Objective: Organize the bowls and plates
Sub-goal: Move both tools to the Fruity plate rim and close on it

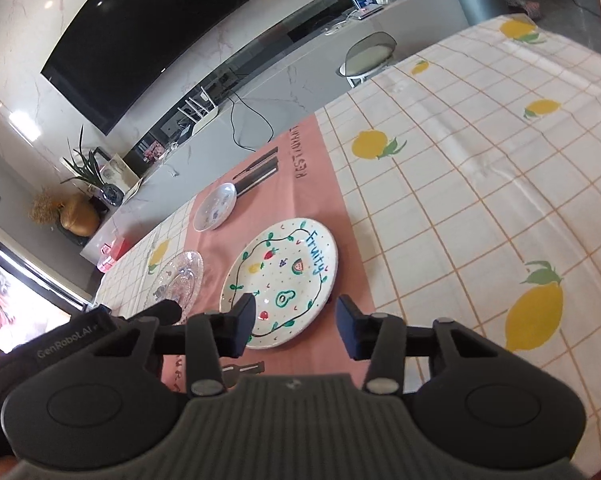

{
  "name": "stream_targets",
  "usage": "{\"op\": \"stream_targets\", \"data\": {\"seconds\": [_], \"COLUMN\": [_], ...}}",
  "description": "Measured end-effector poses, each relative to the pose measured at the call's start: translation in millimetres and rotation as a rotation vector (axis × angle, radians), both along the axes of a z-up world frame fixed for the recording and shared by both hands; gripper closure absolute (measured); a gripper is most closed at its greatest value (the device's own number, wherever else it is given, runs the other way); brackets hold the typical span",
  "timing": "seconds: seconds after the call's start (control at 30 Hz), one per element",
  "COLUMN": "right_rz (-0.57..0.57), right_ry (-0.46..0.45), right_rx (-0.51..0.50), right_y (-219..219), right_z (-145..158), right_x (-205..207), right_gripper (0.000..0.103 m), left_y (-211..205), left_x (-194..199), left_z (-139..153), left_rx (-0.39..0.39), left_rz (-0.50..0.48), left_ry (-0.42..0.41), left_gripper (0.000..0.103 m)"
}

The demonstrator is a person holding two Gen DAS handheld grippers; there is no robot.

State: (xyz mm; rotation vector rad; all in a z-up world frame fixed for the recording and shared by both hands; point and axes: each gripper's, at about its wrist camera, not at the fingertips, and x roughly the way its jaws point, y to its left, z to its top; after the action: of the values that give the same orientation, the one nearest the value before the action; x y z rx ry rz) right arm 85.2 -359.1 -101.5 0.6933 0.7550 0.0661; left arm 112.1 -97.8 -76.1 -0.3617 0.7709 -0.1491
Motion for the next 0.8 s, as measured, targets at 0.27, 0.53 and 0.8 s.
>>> {"op": "stream_targets", "data": {"seconds": [0.27,0.53,0.8], "right_rz": [-0.020,-0.010,0.012], "right_ry": [0.065,0.082,0.082], "right_rx": [0.109,0.133,0.168], "right_y": [-11.3,-19.4,-20.5], "right_z": [-36.7,-54.5,-66.3], "right_x": [33.5,61.3,74.8], "right_gripper": [0.075,0.075,0.084], "left_y": [-13.1,-9.6,-5.2], "left_x": [35.0,53.5,62.4], "left_z": [-22.4,-40.0,-49.0], "left_rx": [0.106,0.100,0.075], "left_rz": [0.057,0.079,0.083], "left_ry": [0.032,0.065,0.098], "left_gripper": [0.065,0.065,0.076]}}
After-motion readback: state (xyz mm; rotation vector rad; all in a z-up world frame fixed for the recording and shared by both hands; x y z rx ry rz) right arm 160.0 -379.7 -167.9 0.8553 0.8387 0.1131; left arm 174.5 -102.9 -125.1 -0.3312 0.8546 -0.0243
